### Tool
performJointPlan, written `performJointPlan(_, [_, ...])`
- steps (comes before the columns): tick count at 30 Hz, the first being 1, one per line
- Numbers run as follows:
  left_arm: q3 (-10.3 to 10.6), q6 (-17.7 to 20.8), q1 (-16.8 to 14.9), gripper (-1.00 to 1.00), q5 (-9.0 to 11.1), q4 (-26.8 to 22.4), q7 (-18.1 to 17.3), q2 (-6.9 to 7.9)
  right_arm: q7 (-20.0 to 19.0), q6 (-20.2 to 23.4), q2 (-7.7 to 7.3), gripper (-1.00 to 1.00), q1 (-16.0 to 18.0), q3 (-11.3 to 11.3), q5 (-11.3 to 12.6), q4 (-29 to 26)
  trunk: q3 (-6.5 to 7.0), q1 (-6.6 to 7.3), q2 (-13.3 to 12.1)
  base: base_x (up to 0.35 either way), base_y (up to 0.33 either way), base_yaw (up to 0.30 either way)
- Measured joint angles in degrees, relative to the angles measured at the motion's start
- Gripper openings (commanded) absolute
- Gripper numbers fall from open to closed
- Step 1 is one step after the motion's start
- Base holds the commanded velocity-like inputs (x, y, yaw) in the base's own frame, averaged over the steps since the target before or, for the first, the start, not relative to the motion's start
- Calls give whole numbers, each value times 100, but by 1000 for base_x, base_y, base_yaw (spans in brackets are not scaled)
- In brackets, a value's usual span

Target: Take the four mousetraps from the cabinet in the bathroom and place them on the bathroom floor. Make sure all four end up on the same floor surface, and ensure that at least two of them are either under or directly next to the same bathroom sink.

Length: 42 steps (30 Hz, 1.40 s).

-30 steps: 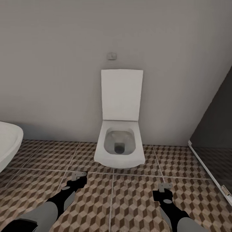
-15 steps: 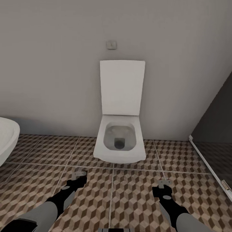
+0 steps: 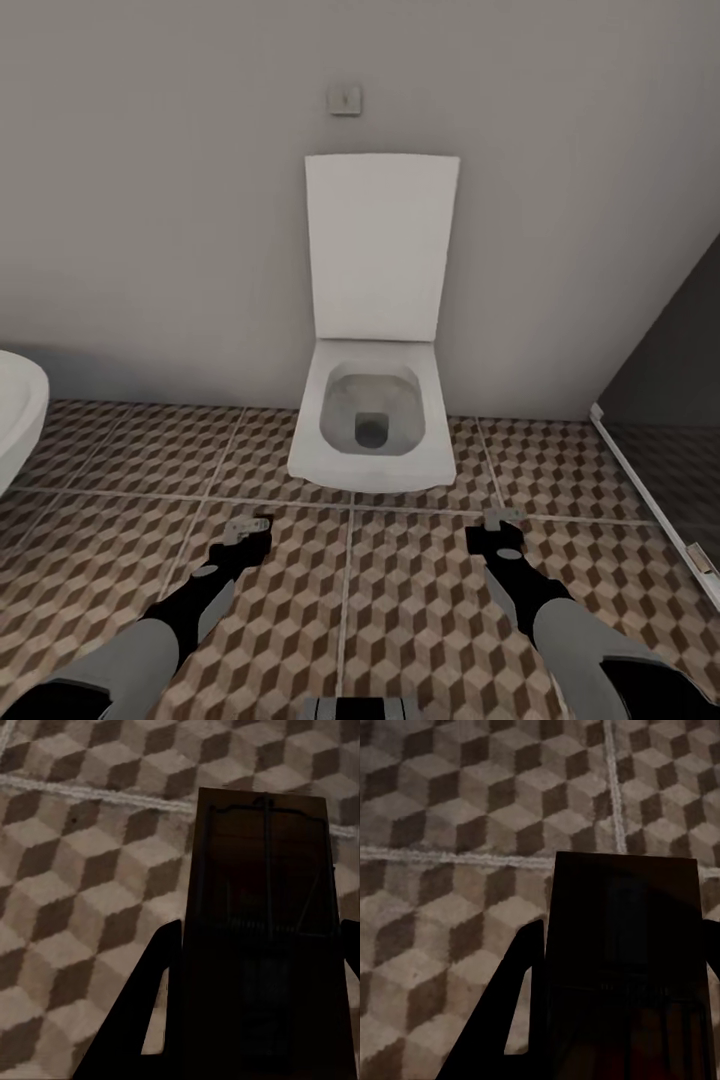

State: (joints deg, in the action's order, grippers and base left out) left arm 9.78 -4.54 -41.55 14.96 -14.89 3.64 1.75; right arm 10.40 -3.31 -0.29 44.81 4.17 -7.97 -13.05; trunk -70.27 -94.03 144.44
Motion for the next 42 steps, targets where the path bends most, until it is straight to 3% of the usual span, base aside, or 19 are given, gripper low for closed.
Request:
performJointPlan(18, [18,52,1,-100,0,-613,-11,58,-12,-151,101,-100,30,-27,-1,99,-399,-47,24,0,0,0])
performJointPlan(42, [15,41,1,-100,-1,-639,-4,75,-14,-322,82,-100,32,-35,-6,237,-931,-108,56,0,0,0])
